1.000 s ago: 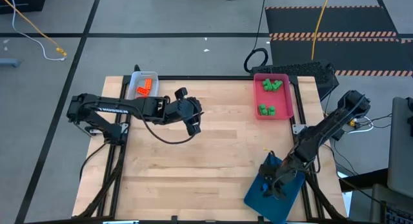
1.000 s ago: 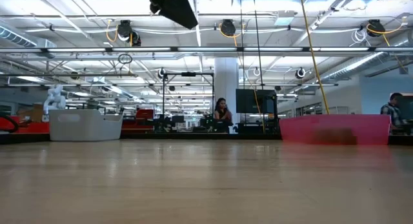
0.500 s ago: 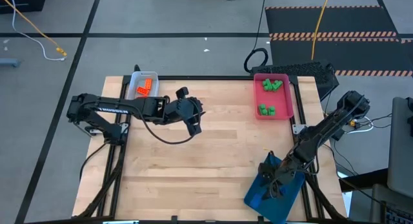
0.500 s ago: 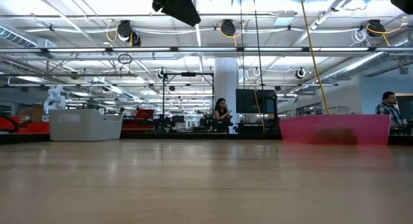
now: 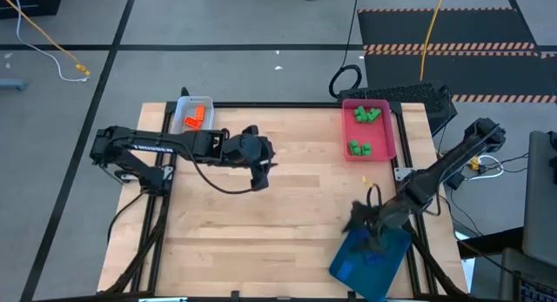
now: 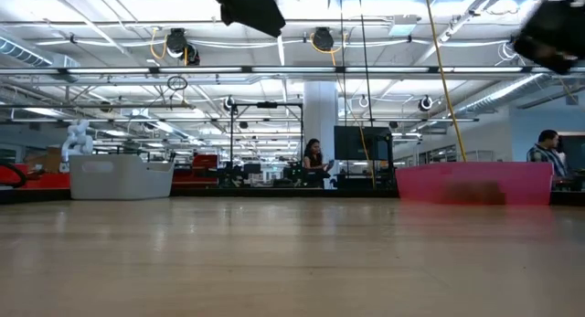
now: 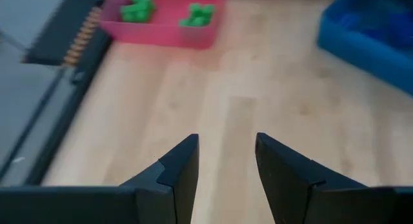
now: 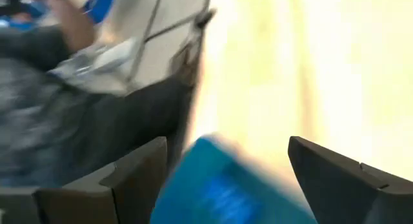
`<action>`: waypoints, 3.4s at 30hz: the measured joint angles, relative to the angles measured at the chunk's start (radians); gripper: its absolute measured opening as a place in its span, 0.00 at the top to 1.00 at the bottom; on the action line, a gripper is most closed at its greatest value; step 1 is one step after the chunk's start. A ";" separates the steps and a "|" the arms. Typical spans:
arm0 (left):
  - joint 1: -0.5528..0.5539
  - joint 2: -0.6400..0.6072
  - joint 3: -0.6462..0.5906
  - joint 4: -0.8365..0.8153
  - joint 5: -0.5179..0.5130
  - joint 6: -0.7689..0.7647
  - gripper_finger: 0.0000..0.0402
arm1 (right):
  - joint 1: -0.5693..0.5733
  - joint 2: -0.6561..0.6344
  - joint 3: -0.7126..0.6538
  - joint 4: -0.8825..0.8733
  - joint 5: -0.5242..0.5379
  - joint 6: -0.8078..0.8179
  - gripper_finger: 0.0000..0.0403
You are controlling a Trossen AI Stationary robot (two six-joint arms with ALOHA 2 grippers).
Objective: Sort & place blocks by color
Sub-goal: Return to Home Position
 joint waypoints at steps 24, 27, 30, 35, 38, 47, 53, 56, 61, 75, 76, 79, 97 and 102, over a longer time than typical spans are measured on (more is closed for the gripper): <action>0.038 0.001 -0.276 0.698 0.087 0.111 0.74 | -0.412 -0.202 -0.020 0.097 0.251 -0.835 0.91; 0.035 0.001 -0.331 0.804 0.113 0.105 0.85 | -0.435 -0.209 -0.051 0.095 0.236 -0.867 0.98; 0.029 0.001 -0.428 0.956 0.161 0.103 0.97 | -0.463 -0.219 -0.080 0.098 0.234 -0.828 0.97; 0.051 -0.038 -0.584 1.092 0.168 0.060 0.98 | -0.482 -0.219 -0.098 0.102 0.232 -0.810 1.00; 0.086 -0.115 -0.635 1.088 0.168 0.041 0.99 | -0.483 -0.226 -0.098 0.122 0.232 -0.808 0.99; 0.113 -0.486 -0.820 0.916 0.203 0.001 0.99 | -0.489 -0.381 -0.105 0.067 0.232 -0.777 1.00; 0.087 -0.651 -1.049 1.106 0.202 -0.016 0.99 | -0.501 -0.478 -0.249 0.205 0.233 -0.780 1.00; 0.102 -0.726 -1.113 1.122 0.201 -0.028 0.99 | -0.522 -0.527 -0.311 0.270 0.232 -0.785 1.00; 0.129 -0.842 -1.169 1.081 0.200 -0.053 0.99 | -0.545 -0.606 -0.337 0.221 0.232 -0.791 1.00; 0.129 -0.948 -1.249 1.070 0.193 -0.095 0.99 | -0.547 -0.757 -0.339 0.109 0.231 -0.777 1.00; 0.129 -0.948 -1.249 1.068 0.193 -0.096 0.99 | -0.547 -0.765 -0.339 0.093 0.231 -0.776 1.00; 0.123 -0.948 -1.249 1.065 0.193 -0.097 1.00 | -0.547 -0.790 -0.339 0.050 0.231 -0.761 1.00; 0.091 -0.946 -1.249 1.065 0.204 -0.079 1.00 | -0.546 -0.878 -0.339 0.010 0.180 -0.754 1.00; 0.088 -0.946 -1.249 1.066 0.197 -0.079 1.00 | -0.546 -0.878 -0.339 -0.001 0.180 -0.754 1.00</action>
